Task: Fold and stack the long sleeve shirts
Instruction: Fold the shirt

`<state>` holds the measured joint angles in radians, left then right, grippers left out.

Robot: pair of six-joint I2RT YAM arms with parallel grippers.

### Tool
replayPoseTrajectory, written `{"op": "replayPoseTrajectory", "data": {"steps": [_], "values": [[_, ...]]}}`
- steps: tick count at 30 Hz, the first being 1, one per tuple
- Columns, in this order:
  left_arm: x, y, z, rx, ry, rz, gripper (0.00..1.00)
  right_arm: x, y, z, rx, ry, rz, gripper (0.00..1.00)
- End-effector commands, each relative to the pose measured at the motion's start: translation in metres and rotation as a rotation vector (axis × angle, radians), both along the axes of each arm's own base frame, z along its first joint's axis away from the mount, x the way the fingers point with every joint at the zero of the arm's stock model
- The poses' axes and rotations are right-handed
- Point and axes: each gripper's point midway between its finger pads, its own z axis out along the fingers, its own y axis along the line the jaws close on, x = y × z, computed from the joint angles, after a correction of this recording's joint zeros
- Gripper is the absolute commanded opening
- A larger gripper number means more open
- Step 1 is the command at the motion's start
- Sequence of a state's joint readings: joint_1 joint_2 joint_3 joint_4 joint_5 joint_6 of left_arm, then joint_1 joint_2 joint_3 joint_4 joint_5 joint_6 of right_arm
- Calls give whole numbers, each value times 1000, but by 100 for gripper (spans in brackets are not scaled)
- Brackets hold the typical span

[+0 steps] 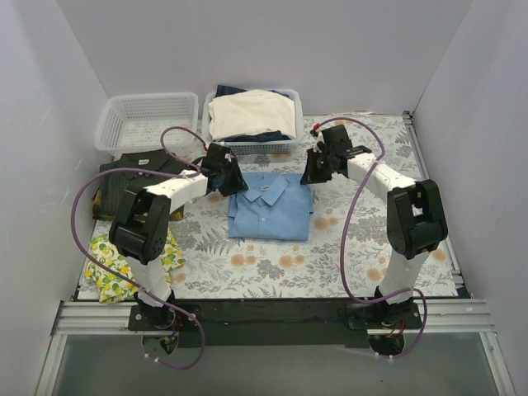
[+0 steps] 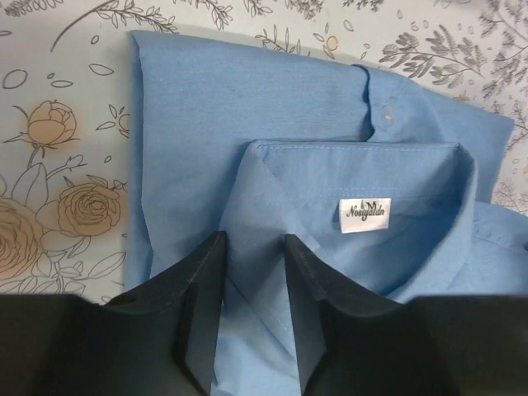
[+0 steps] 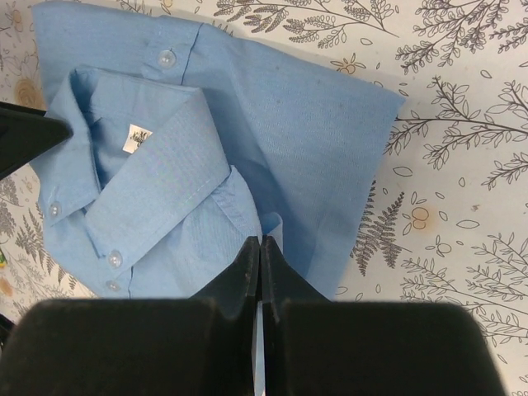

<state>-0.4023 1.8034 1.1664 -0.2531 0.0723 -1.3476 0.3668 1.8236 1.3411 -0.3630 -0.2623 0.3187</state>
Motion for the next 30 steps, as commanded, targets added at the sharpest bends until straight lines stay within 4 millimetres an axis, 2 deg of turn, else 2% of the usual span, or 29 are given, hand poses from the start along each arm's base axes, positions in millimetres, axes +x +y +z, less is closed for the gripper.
{"op": "replayPoseTrajectory", "data": {"steps": [1,2,6,7,10,11,15,20,21,22,23,24,25,26,27,28,29,30], "values": [[13,-10,14,-41,-30,-20,27,17,7,21,41,-66,4,1],[13,-11,15,-44,-31,-18,18,17,8,21,39,-66,3,1],[17,-9,38,-49,-81,-7,0,18,7,28,41,-84,-1,1],[18,-9,52,-59,-110,-7,0,18,7,29,41,-87,-2,1],[18,-6,71,-62,-155,-6,0,18,6,40,44,-112,-5,1],[18,-5,86,-70,-192,-4,0,19,5,43,47,-121,-6,1],[18,1,104,-67,-262,11,0,24,6,51,49,-148,-9,1],[29,2,90,-45,-268,28,0,40,10,46,45,-150,-20,1],[32,1,78,-37,-251,28,1,44,11,40,39,-141,-22,1],[37,4,73,-16,-256,52,7,50,12,42,37,-152,-34,1],[43,4,70,-13,-262,60,8,55,11,40,34,-156,-43,1],[47,3,64,-7,-260,63,9,60,12,30,25,-149,-50,1],[52,4,44,16,-226,67,13,68,12,30,20,-160,-62,1],[59,5,39,34,-229,84,19,72,11,24,11,-152,-74,1],[63,6,31,49,-222,88,21,76,11,7,-6,-125,-84,1],[65,8,6,81,-183,83,23,80,10,1,-15,-117,-96,1],[73,11,4,107,-190,97,33,83,10,-14,-22,-86,-110,1],[75,13,-5,128,-179,100,37,86,10,-20,-27,-76,-115,1]]}}
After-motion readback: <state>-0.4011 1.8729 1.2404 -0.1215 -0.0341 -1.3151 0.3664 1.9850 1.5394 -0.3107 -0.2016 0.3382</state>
